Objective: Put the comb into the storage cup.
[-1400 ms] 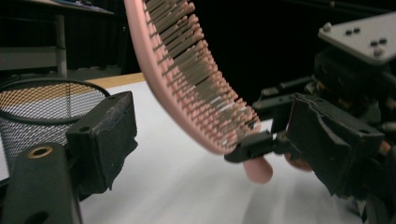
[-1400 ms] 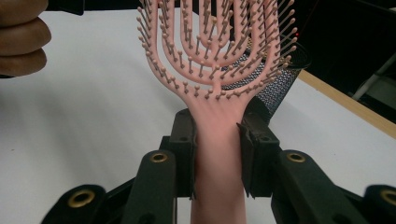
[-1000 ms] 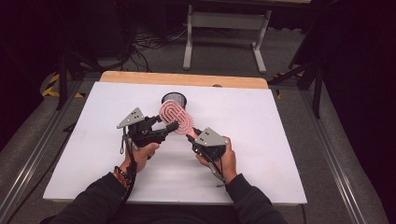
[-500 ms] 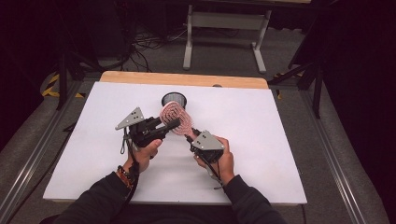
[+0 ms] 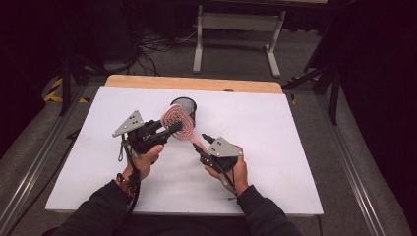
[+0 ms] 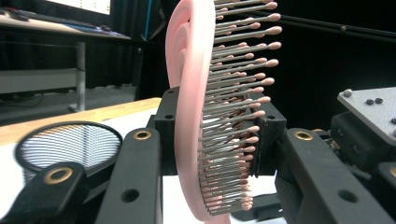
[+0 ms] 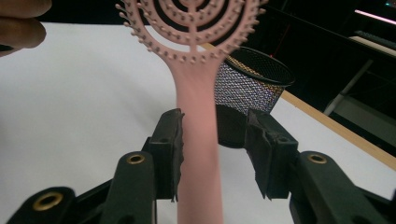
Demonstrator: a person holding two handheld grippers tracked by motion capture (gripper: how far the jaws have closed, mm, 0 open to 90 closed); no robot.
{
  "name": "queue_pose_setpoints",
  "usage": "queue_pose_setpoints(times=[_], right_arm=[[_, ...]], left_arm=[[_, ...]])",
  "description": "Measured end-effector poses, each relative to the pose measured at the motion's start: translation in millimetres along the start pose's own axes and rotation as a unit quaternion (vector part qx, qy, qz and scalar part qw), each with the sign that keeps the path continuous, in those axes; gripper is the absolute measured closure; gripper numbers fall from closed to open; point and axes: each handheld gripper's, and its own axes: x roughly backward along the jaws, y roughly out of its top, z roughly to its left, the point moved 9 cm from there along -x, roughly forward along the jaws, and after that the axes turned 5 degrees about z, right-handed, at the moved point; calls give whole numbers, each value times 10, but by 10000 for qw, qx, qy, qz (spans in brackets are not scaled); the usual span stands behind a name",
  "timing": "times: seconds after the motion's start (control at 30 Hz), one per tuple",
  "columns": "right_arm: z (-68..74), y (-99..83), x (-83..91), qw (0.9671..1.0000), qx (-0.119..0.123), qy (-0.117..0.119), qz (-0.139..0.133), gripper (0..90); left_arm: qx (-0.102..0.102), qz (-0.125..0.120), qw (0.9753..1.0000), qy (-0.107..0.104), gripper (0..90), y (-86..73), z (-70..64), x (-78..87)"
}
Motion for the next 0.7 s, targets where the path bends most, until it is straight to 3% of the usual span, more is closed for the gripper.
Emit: queue_pose_setpoints(times=[0.1, 0.3, 0.7], right_arm=[[-27, 3, 36, 9999, -103, 78, -78, 447], [-103, -12, 122, 9998, -90, 19, -194, 355], [-204, -229, 293, 9991, 311, -233, -152, 239]], left_arm=[[-51, -8, 10000, 60, 638, 27, 30, 47], [-93, -60, 9998, 174, 639, 76, 93, 129], [-299, -65, 9988, 375, 639, 139, 152, 232]])
